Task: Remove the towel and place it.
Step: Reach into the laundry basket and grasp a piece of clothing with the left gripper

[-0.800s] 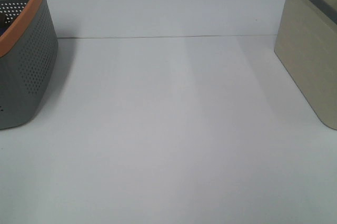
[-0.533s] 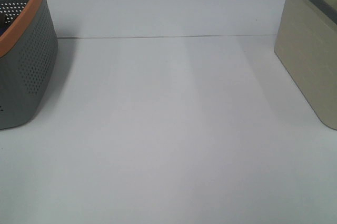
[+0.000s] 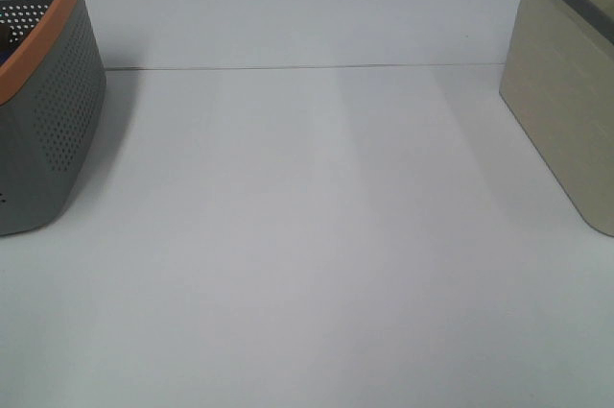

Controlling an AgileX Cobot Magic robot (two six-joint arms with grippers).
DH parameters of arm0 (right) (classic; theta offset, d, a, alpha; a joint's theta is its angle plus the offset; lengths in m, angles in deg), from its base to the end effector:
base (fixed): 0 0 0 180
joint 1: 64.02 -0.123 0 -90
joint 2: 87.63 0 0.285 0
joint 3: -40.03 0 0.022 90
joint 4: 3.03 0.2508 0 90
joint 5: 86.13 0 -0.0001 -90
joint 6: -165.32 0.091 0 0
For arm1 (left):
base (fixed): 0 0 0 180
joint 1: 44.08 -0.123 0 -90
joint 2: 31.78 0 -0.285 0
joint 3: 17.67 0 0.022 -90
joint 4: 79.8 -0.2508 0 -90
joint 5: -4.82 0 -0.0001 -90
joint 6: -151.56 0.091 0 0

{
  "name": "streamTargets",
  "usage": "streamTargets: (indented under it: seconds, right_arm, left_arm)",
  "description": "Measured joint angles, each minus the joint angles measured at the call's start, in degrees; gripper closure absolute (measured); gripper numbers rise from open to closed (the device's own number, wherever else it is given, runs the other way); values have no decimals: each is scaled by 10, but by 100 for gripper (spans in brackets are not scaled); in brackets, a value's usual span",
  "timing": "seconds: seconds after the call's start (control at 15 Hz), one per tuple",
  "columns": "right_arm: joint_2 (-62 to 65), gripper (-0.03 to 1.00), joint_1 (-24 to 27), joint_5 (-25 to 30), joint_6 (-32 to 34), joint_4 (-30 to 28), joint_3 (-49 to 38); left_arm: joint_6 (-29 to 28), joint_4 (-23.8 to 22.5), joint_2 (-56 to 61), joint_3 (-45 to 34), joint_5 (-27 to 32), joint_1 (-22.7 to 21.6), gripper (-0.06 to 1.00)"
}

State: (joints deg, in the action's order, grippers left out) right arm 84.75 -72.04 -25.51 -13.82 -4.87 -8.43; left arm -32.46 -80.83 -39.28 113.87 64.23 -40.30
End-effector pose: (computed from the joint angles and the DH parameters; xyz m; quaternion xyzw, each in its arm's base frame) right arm -0.0050 -0.0033 0.2781 -0.0525 0.8495 0.0246 0.5243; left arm -0.0048 0.0017 0.2798 -0.0020 0.8451 -0.0274 0.5339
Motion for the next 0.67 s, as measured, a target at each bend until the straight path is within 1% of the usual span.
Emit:
streamTargets:
  seconds: [0.67]
  right_arm:
    - [0,14,0,0,0,0,0]
  left_arm:
    - [0,1,0,0,0,0,21]
